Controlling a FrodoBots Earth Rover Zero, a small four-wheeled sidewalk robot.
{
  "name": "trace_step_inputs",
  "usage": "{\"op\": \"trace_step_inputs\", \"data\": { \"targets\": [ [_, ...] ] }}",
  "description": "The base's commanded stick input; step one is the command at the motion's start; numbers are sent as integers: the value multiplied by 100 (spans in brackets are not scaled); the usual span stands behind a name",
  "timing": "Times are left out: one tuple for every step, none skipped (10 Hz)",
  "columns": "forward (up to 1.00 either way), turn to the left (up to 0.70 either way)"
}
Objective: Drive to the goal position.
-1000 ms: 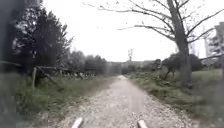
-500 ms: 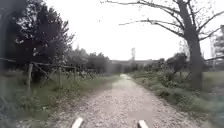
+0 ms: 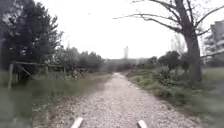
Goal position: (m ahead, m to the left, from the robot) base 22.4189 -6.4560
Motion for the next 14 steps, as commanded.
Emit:
{"op": "trace_step_inputs", "data": {
  "targets": [
    [70, -15],
    [70, -32],
    [70, -24],
    [70, -8],
    [70, 0],
    [70, 0],
    [70, -1],
    [70, -13],
    [70, -25],
    [70, -35],
    [70, -9],
    [70, 0],
    [70, 0],
    [70, 0]
  ]
}}
